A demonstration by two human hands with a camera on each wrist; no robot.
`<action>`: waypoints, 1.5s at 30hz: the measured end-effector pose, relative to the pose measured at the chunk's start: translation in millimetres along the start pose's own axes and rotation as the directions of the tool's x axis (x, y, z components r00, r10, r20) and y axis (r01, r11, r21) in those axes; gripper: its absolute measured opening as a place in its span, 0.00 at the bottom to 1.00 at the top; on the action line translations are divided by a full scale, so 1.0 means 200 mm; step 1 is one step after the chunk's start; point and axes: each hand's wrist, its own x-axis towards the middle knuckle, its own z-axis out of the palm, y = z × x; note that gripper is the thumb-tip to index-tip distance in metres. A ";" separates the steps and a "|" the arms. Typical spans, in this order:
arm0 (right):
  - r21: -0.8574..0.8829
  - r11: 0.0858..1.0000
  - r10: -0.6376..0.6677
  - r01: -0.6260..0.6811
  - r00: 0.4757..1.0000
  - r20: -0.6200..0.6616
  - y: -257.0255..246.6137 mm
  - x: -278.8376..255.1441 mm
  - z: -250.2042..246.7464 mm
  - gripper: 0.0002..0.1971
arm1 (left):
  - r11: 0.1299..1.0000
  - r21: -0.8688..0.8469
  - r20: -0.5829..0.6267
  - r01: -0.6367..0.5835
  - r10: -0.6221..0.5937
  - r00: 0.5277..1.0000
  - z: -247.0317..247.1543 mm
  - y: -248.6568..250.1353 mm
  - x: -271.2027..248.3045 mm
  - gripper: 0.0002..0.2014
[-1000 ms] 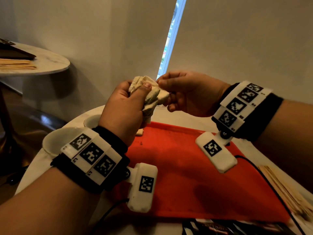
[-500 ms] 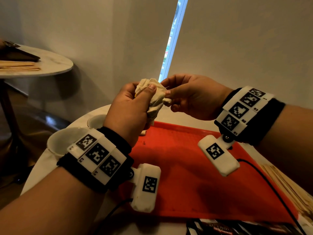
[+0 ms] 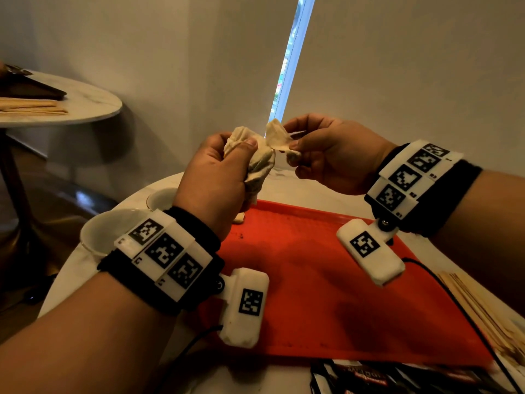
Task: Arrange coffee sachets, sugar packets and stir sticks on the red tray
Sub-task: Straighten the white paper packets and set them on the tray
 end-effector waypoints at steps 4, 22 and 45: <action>-0.057 0.998 0.004 -0.012 0.991 -0.130 0.03 0.03 -0.03 0.15 | 0.997 -0.050 -0.089 -0.053 0.048 0.995 -0.01 0.01 0.02 0.04; -0.683 0.689 0.357 -0.243 0.934 0.028 0.39 0.21 0.23 0.19 | 0.975 -0.144 -0.202 -0.167 0.137 0.970 -0.04 0.03 0.05 0.04; -0.831 0.553 0.322 -0.057 0.935 0.150 0.42 0.20 0.30 0.13 | 0.976 -0.170 -0.193 -0.134 0.101 0.976 -0.04 0.03 0.05 0.04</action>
